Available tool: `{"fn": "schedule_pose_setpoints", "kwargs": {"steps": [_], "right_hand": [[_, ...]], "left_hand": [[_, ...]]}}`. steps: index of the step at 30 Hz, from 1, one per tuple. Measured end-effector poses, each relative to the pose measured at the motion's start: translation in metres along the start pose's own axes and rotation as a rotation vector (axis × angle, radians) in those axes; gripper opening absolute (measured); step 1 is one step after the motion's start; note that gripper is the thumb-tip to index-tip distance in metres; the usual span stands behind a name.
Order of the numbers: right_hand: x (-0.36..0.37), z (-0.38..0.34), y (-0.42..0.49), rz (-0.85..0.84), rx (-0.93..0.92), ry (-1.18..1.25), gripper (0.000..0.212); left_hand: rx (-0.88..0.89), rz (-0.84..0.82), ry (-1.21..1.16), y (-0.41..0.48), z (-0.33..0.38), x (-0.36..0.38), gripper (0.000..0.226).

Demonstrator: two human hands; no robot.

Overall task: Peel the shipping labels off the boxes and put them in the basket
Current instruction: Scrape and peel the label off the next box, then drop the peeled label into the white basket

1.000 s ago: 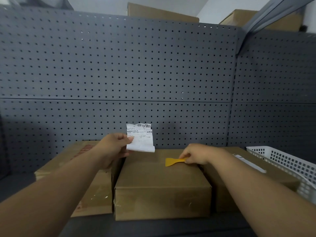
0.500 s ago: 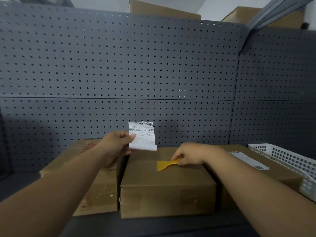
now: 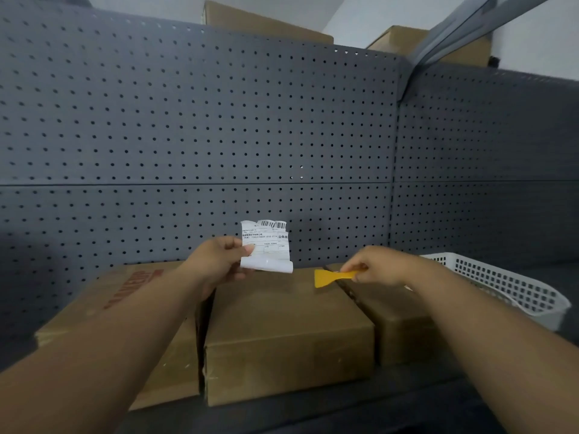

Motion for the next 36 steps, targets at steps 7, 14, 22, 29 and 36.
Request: {"fn": "schedule_pose_setpoints", "kwargs": {"steps": [7,14,22,29,36], "right_hand": [[-0.014,0.038,-0.023,0.049,0.08,0.03,0.031],[-0.027,0.084,-0.047,0.108,0.11,0.069,0.031],[-0.05,0.17,-0.076,0.122,0.139,0.074,0.028],[-0.067,0.26,-0.096,0.123,0.134,0.118,0.03],[-0.078,0.335,-0.113,0.113,0.157,0.114,0.029]], "left_hand": [[0.038,-0.067,-0.037,0.01,0.013,0.039,0.013],[0.048,-0.127,-0.064,0.026,0.021,0.099,0.011],[0.018,-0.129,-0.092,0.054,0.029,0.186,0.01],[-0.008,-0.14,-0.098,0.08,0.039,0.273,0.012],[-0.015,-0.154,-0.084,0.094,0.049,0.349,0.021]]}}
Point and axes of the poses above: each hand's wrist, its own y-axis towards the middle knuckle, its own x-axis out of the palm, z = x × y, the point moved 4 cm from there along y, towards the middle knuckle, and after that the axes turned 4 degrees about -z, right-handed, at the moved point
